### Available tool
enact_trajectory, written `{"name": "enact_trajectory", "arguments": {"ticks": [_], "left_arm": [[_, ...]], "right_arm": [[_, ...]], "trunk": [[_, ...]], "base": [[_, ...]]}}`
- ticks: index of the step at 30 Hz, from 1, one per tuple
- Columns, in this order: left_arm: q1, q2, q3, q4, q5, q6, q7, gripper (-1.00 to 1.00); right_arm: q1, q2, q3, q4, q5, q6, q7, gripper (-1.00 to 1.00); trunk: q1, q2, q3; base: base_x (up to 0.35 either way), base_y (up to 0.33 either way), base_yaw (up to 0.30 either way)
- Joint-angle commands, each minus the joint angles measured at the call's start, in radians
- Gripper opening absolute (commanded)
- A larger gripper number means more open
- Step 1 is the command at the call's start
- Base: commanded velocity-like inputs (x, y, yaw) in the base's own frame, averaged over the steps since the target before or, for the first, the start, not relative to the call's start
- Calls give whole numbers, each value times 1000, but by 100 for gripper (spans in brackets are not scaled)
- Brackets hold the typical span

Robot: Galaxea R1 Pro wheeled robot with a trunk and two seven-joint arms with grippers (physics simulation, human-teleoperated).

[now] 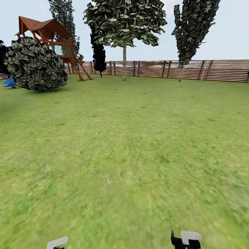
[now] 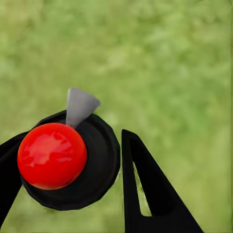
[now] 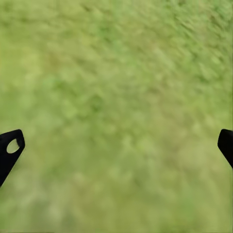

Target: In the garden, pick up the pesticide atomizer on the floor and spray pesticide onto both trees until each tree trunk is fully covered.

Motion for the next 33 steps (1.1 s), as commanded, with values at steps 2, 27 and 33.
{"name": "enact_trajectory", "arguments": {"ticks": [2, 27, 33], "left_arm": [[-1, 0, -9, 0, 7, -3, 3, -100], [-1, 0, -9, 0, 7, -3, 3, -100], [-1, 0, -9, 1, 7, -3, 3, -100]], "right_arm": [[-1, 0, -7, 1, 11, -2, -4, 100], [-1, 0, -7, 1, 11, -2, -4, 100], [-1, 0, -7, 1, 11, -2, -4, 100]], "trunk": [[0, 0, -1], [0, 0, -1], [0, 0, -1]], "base": [[336, 0, 0], [336, 0, 0], [336, 0, 0]]}}
